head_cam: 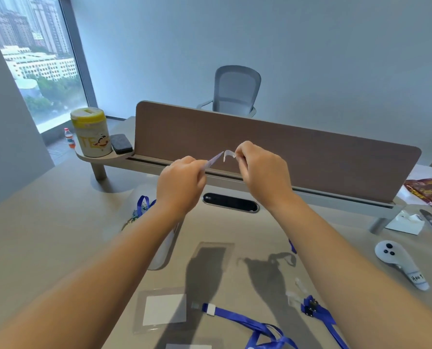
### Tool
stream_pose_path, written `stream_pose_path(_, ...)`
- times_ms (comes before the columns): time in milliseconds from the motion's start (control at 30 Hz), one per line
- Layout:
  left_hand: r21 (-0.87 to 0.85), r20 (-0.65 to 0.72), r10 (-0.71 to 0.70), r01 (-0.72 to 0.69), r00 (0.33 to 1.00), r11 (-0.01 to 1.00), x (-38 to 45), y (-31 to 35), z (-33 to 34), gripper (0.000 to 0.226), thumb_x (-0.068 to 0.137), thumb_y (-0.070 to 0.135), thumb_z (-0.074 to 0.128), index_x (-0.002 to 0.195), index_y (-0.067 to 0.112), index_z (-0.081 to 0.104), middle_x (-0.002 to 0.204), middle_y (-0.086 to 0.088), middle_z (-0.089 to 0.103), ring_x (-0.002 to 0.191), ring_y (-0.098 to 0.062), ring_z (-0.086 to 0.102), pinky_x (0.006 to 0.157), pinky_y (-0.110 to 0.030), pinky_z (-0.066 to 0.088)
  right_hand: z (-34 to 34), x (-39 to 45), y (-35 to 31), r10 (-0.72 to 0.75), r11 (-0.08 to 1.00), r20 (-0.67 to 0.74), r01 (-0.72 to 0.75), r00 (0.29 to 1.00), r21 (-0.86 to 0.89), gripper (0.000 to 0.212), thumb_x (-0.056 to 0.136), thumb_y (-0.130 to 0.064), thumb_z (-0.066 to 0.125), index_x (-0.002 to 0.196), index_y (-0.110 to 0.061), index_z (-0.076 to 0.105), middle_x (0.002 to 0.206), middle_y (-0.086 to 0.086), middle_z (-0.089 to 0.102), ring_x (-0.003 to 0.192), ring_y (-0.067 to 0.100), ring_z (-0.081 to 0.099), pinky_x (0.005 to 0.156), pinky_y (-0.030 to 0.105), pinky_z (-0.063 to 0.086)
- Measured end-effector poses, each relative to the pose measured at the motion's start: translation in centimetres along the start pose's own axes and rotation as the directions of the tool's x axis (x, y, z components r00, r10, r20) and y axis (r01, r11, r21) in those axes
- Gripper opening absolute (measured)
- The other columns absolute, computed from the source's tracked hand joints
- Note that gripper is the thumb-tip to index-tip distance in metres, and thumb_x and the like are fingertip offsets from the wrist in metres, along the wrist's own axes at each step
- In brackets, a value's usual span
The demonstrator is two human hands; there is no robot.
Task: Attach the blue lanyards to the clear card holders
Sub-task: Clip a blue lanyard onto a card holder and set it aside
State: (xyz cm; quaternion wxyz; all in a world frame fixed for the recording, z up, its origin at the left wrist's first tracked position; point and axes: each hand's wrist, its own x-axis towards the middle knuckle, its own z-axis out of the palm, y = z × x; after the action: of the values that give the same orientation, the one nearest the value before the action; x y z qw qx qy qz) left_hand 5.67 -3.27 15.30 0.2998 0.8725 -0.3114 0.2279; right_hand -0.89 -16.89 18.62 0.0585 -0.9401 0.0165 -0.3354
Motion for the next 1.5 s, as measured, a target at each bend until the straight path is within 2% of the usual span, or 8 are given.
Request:
stream_pose_path(133,-0.058,0.192,-0.184,0.198,0.964,0.978,-1.7,-1.4,1.7,0.029,0.094,0.018,0.038,0.1,0.003,0.062,0.099,-0.014,0.064,0.076,-0.02,0.052,0.058,-0.026,0.038,1.0,-0.7,0.5,0.287,0.856,0.092,-0.299,0.953,0.422,0.017,0.097,-0.02,0.037,0.089,-0.011,0.049,0.067,0.002,0.052,0.061,0.023,0.051,0.059,0.035,0.043)
stream_pose_path(300,-0.074,0.294,-0.305,0.339,0.906,0.938,-5.0,-2.5,4.4,0.023,0.093,0.014,0.038,0.1,0.006,0.058,0.096,-0.013,0.063,0.078,-0.021,0.05,0.064,-0.032,0.037,2.5,-2.7,2.1,0.632,0.447,0.187,-0.551,0.752,0.705,0.028,0.099,-0.016,0.03,0.075,-0.03,0.035,0.066,-0.004,0.048,0.05,0.006,0.043,0.045,0.009,0.041)
stream_pose_path(633,-0.02,0.453,-0.298,0.343,0.84,0.939,-8.7,-2.6,9.6,0.021,0.093,0.014,0.039,0.103,0.006,0.055,0.087,-0.01,0.06,0.076,-0.022,0.05,0.065,-0.032,0.04,10.8,-12.4,7.4,0.693,0.41,0.524,-0.868,0.496,0.28,0.033,0.094,-0.007,0.043,0.126,-0.001,0.044,0.124,0.016,0.054,0.112,0.029,0.052,0.07,0.013,0.03)
stream_pose_path(733,-0.001,0.499,-0.299,0.345,0.813,0.938,-9.4,-2.7,10.8,0.021,0.093,0.014,0.04,0.105,0.006,0.055,0.099,-0.015,0.064,0.084,-0.027,0.057,0.074,-0.038,0.047,13.0,-14.7,7.9,0.647,0.437,0.637,-0.888,0.419,0.141,0.031,0.088,-0.008,0.055,0.119,-0.001,0.055,0.124,0.016,0.059,0.115,0.028,0.054,0.078,0.02,0.033)
stream_pose_path(833,0.031,0.529,-0.301,0.337,0.793,0.941,-9.7,-3.0,11.6,0.023,0.093,0.015,0.04,0.108,0.006,0.055,0.104,-0.016,0.064,0.09,-0.029,0.059,0.075,-0.037,0.047,14.8,-16.7,8.1,0.662,0.504,0.662,-0.862,0.351,-0.047,0.012,0.083,-0.014,0.06,0.073,-0.021,0.061,0.108,0.008,0.066,0.108,0.028,0.058,0.076,0.028,0.039)
stream_pose_path(933,0.038,0.533,-0.301,0.333,0.791,0.942,-9.7,-3.1,11.8,0.024,0.093,0.016,0.041,0.109,0.006,0.055,0.105,-0.017,0.065,0.091,-0.03,0.06,0.077,-0.04,0.05,15.3,-17.9,7.8,0.704,0.593,0.611,-0.773,0.362,-0.226,0.002,0.08,-0.022,0.064,0.081,-0.021,0.066,0.117,0.006,0.056,0.113,0.029,0.05,0.091,0.038,0.046)
stream_pose_path(1133,0.012,0.541,-0.293,0.341,0.788,0.94,-9.4,-2.8,11.7,0.025,0.094,0.015,0.04,0.113,0.007,0.054,0.111,-0.016,0.063,0.095,-0.029,0.059,0.081,-0.037,0.049,15.9,-18.1,7.7,0.597,0.702,0.689,-0.683,0.411,-0.201,0.039,0.084,-0.012,0.063,0.119,-0.007,0.048,0.13,0.014,0.043,0.115,0.033,0.044,0.095,0.036,0.042)
stream_pose_path(1500,-0.081,0.472,-0.326,0.408,0.819,0.91,-9.4,-3.0,9.4,0.023,0.093,0.014,0.042,0.109,0.005,0.056,0.105,-0.014,0.063,0.087,-0.019,0.054,0.07,-0.025,0.04,16.0,-18.1,6.6,0.641,0.593,0.641,-0.803,0.422,-0.065,0.028,0.076,0.015,0.036,0.072,-0.007,0.052,0.095,0.022,0.061,0.081,0.029,0.05,0.064,0.026,0.035)
